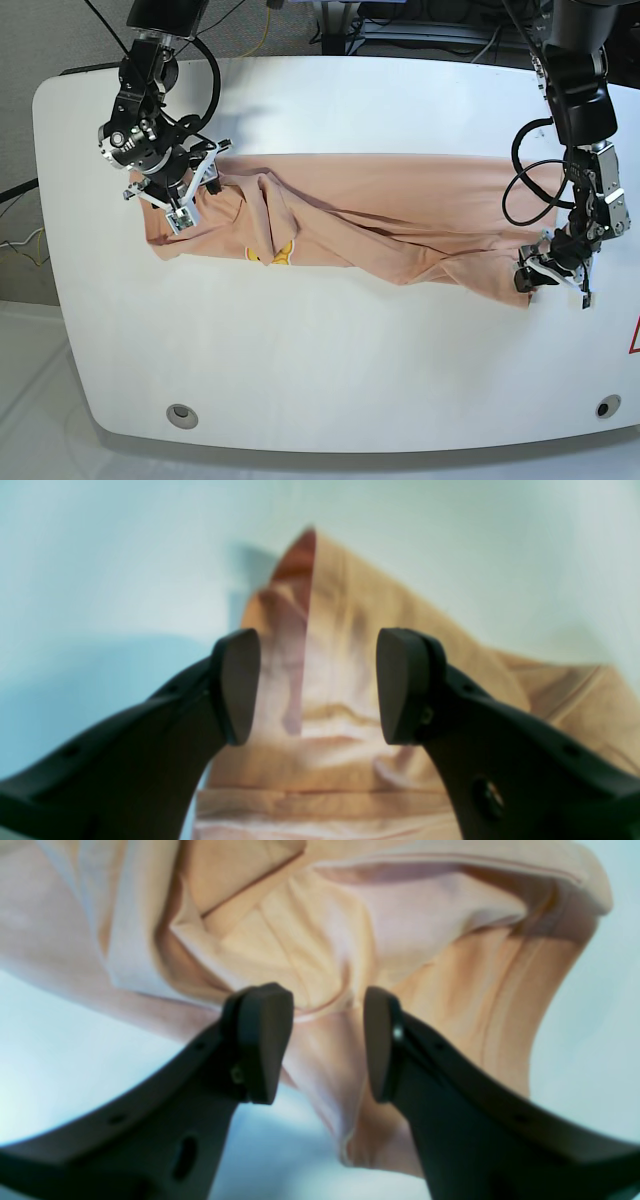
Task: Fold the T-shirt properly
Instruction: 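Close the left gripper on the shirt's folded end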
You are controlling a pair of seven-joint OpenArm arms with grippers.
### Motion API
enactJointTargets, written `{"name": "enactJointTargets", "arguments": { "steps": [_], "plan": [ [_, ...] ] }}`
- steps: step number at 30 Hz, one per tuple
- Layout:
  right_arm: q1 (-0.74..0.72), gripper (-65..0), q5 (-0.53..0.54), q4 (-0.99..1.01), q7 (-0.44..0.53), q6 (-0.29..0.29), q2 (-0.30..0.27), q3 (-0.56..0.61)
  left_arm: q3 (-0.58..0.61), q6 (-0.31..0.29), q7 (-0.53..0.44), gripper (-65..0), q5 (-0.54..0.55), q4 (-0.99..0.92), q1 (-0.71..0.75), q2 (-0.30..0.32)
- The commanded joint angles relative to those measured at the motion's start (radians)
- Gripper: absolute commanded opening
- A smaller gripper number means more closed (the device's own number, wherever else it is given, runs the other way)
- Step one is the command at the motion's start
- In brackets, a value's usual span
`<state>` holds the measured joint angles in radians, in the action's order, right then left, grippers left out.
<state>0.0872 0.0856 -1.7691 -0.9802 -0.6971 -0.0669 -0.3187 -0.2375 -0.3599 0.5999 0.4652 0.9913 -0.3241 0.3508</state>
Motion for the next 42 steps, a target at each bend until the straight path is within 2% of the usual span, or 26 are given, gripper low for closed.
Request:
{"name": "enactJointTargets", "arguments": {
  "steps": [1, 15, 25, 31, 42],
  "plan": [
    [-0.011, -38.3, 0.013, -0.022, 0.017, -0.001, -0.011, -0.001, -0.001, -0.004, -0.025, -30.6, 0.008, 0.015, -0.027, 0.015],
    [-0.01, -38.3, 0.013, -0.022, 0.017, -0.001, -0.012, -0.001, -0.001, -0.003, -0.033, -30.6, 0.008, 0.008, -0.034, 0.011],
    [-0.01, -38.3, 0.013, -0.022, 0.017, -0.001, -0.011, -0.001, 0.0, -0.003, -0.113, -30.6, 0.008, -0.208, -0.102, 0.012],
    [-0.01, -38.3, 0.013, -0.022, 0.017, -0.001, -0.011, -0.001, 0.002, -0.006, -0.14, -30.6, 0.008, -0.236, -0.105, 0.011],
    [-0.008, -38.3, 0.013, -0.022, 0.017, -0.001, -0.012, -0.001, 0.026, -0.004, -0.145, -30.6, 0.007, -0.231, -0.119, -0.052]
  ]
}}
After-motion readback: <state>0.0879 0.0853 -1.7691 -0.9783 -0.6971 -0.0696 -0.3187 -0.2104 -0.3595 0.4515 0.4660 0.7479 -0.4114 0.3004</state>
